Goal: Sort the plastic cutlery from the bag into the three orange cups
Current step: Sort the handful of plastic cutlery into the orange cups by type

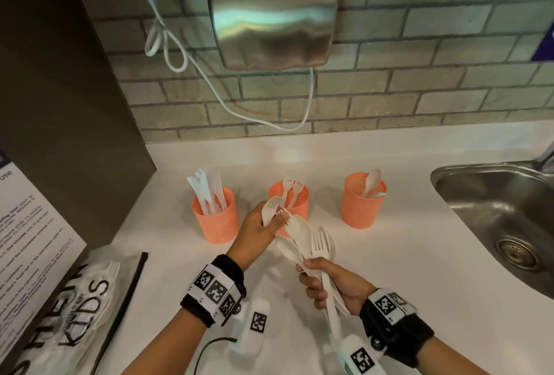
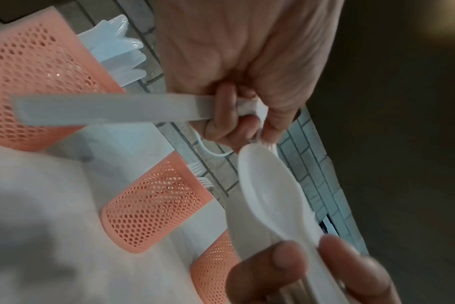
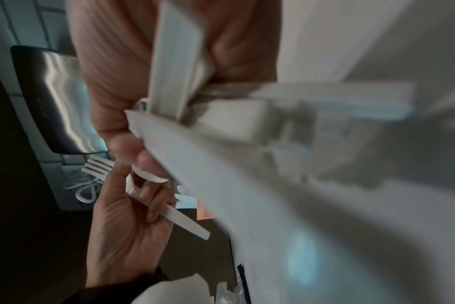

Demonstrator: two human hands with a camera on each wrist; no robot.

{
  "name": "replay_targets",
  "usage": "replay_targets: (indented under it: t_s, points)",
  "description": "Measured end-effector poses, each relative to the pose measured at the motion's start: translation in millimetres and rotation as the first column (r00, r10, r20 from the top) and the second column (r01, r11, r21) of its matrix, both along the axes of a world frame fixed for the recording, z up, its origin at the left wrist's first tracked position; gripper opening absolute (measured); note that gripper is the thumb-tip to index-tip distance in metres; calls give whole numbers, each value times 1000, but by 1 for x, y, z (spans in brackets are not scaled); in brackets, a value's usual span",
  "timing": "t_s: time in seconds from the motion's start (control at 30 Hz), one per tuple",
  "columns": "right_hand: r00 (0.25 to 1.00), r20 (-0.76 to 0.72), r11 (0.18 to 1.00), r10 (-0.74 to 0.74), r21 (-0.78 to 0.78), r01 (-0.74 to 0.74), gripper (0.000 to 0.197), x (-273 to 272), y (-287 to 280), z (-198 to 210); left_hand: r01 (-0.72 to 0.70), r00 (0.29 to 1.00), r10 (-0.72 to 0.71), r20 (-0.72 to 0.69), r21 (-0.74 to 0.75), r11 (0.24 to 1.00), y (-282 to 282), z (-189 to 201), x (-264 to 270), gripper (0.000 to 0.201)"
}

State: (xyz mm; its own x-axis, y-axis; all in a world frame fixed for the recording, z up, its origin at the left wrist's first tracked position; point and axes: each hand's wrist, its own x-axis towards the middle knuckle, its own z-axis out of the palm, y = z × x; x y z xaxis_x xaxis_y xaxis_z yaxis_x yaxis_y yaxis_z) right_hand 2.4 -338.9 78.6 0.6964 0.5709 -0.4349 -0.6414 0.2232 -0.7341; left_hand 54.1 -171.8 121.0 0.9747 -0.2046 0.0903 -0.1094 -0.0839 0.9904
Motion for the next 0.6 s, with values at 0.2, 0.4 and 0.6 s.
replay_targets:
  t_s: [0.2,0.4,0.6]
  points:
    - [999,19,998,-49,-27,50,30,-1,3,1,11,990,-11,-138,-4,1000,-1,-10,-5,10]
    - [991,91,987,-97,-121,107,29,-3,7,2,-134,984,126,-123,-65,989,-3,0,0,17]
    - [957,212,925,-197,-283,253,15,-5,11,0,-477,876,407,-259,-335,813,19,12,30,26]
